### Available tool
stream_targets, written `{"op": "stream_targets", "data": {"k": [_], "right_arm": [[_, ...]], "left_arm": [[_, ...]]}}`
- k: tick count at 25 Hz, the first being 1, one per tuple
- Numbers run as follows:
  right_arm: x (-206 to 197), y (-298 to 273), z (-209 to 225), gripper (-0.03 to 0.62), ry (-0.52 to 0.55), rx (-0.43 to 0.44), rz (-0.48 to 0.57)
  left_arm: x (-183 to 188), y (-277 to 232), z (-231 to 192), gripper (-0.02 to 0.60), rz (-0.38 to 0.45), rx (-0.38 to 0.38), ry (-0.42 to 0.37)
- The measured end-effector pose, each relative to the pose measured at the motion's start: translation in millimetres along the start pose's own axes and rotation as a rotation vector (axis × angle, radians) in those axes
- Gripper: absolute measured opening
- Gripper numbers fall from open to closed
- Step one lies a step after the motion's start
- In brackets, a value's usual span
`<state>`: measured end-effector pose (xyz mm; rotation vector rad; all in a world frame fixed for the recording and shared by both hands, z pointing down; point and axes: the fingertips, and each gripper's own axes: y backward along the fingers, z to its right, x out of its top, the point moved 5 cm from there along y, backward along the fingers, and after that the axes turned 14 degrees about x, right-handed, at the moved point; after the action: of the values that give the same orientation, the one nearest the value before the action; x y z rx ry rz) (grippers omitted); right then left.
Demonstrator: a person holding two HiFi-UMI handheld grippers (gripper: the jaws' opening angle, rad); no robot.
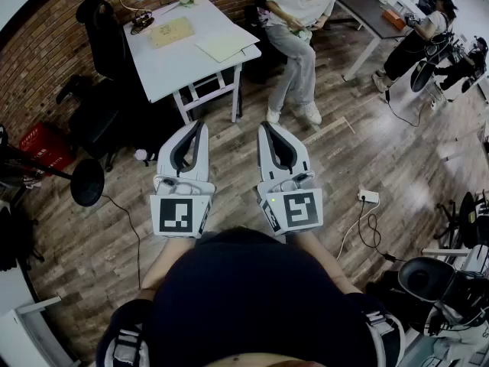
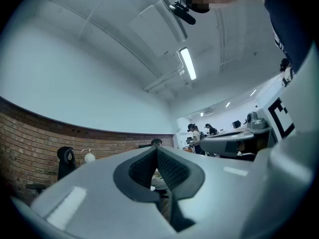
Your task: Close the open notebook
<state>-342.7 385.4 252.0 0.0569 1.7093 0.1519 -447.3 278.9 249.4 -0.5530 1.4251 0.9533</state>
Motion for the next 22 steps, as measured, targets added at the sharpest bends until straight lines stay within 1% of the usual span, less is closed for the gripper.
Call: {"op": "stream_targets", "data": {"k": [4,6,11,15,19,22], "right_arm": [[-3,9,12,0.011,0.0,-0.002,0.003],[-4,14,17,0.011,0.001,-0.009,0.004],[-10,20,30,0.012,-0.034,-0.008,-0.007],[-11,22,37,0.012,-0.048,-0.005,-0.001],[-11,20,43,0.014,-0.053,-0.003,0.011],[-14,16,45,0.027,-0.049,-0.008,0.015]], "left_arm": [[-2,-3,15,-0.005,-0.004,0.005,0.001],[-3,-3,22,-0.005,-0.018,0.007,0.004],[-4,-4,35,-0.005,-0.019,-0.001,0.001],[-4,-10,38,-0.005,-0.03,0.005,-0.006],[-3,-17,39,-0.005,0.001,0.003,-0.015],[-8,-22,37,-0.005,-0.001,0.001,-0.012]]}}
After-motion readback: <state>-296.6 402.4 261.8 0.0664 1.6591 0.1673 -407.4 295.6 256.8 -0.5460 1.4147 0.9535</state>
